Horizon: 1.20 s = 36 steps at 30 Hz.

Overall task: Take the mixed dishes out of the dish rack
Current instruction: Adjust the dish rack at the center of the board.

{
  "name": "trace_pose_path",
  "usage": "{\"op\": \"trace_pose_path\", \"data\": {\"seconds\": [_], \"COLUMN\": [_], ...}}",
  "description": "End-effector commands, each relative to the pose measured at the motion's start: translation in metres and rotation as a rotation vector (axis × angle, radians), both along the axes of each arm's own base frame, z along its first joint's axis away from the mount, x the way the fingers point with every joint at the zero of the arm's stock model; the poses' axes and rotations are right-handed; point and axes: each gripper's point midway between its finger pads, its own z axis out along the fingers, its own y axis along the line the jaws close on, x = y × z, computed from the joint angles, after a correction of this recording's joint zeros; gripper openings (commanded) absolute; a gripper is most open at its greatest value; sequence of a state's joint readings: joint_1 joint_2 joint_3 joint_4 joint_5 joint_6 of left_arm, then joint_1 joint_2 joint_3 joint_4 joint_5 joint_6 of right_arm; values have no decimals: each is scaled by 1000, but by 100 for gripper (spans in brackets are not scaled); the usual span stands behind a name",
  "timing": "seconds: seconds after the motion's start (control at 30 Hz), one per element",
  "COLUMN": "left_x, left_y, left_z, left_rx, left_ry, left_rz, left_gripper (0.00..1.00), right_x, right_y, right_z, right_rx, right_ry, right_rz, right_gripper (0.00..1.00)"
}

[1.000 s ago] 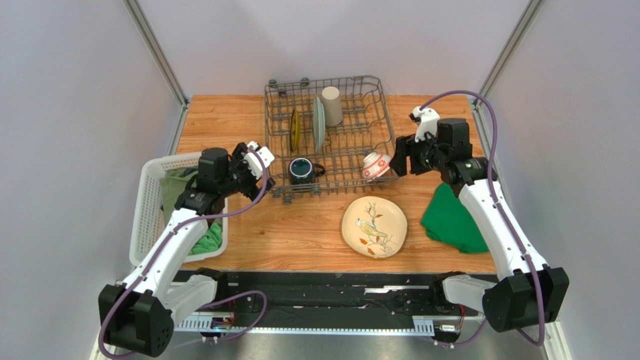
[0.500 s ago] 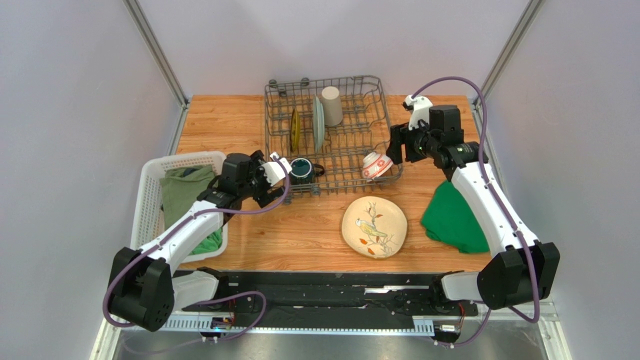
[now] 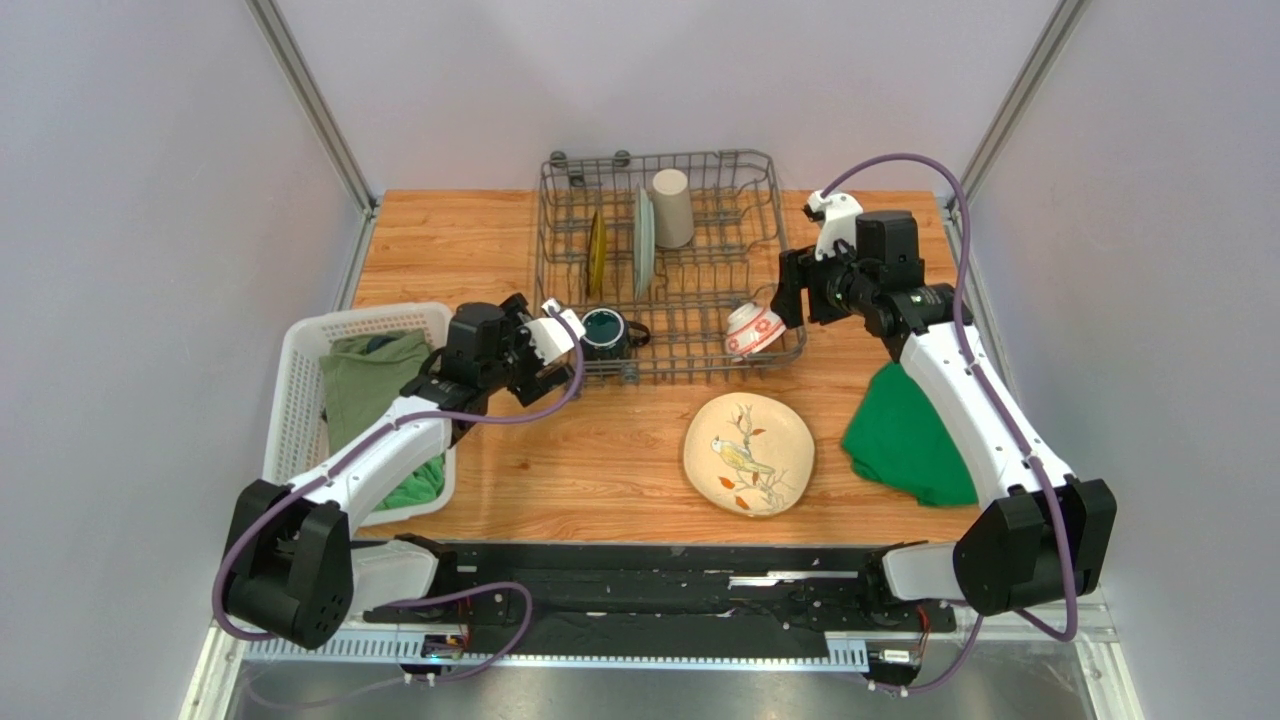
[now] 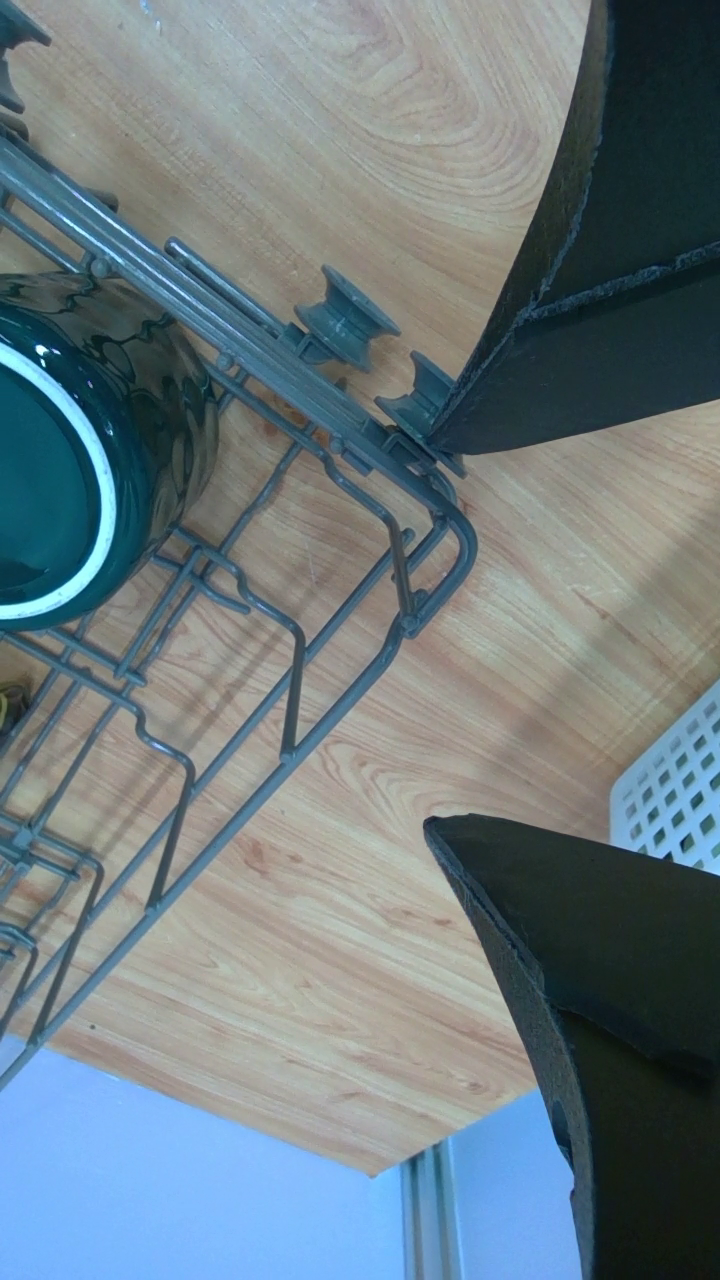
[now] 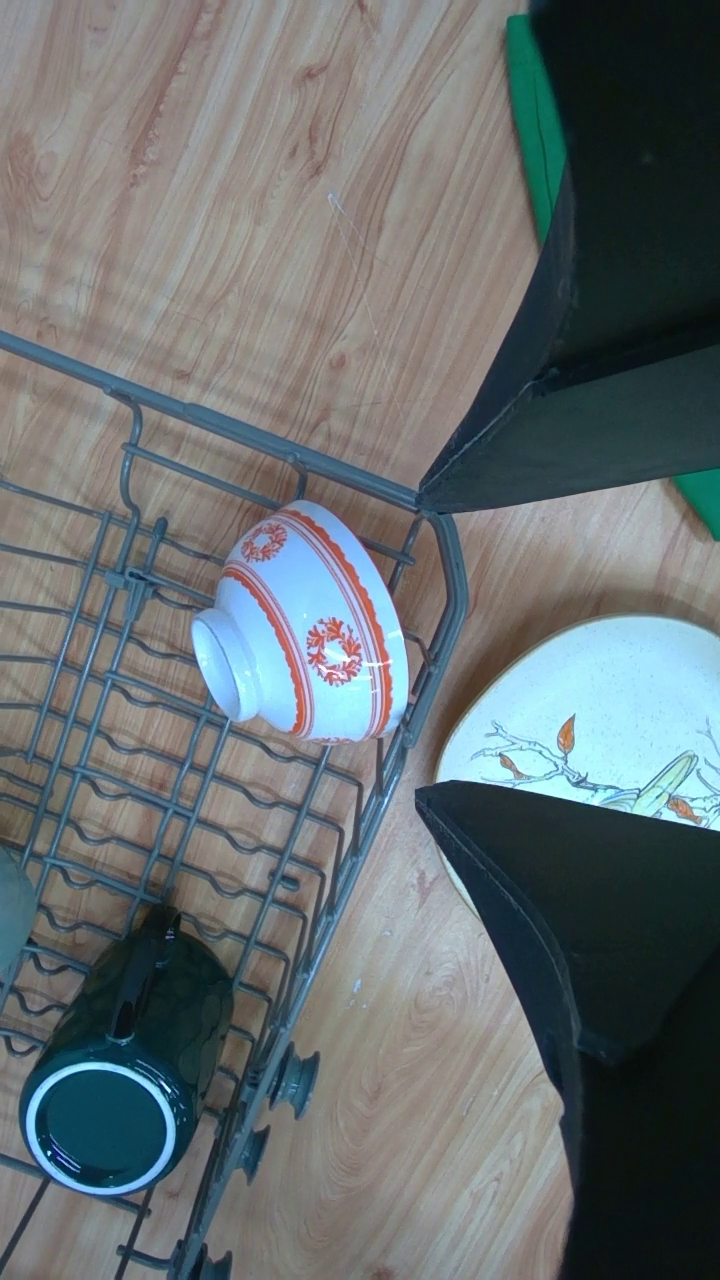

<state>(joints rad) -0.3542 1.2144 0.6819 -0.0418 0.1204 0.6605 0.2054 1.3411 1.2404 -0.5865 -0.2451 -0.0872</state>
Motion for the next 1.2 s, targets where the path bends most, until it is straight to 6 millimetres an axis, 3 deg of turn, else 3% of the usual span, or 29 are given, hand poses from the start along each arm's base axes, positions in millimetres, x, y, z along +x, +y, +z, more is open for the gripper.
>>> {"op": "trace_pose_path", "data": {"seconds": [0.0,0.4,0.77,1.17], "left_x": [18,33,44,33], "left_y": [-6,2,19,22], "left_z": [1,18,42,99], "left_rx": [3,1,19,-88], "left_ry": [-54,-115,-202,-288], "left_rz": [9,81,186,221], "left_gripper": [98,98,97,99], "right_x": [7,6,15,29], "right_y": [3,3,7,57], "right_z": [9,1,14,52], "right_rx": [4,-7,-24,-79], "right_ry": [-51,-40,-70,-159], "right_rz": [8,14,19,29], "right_gripper": [70,70,70,69]}}
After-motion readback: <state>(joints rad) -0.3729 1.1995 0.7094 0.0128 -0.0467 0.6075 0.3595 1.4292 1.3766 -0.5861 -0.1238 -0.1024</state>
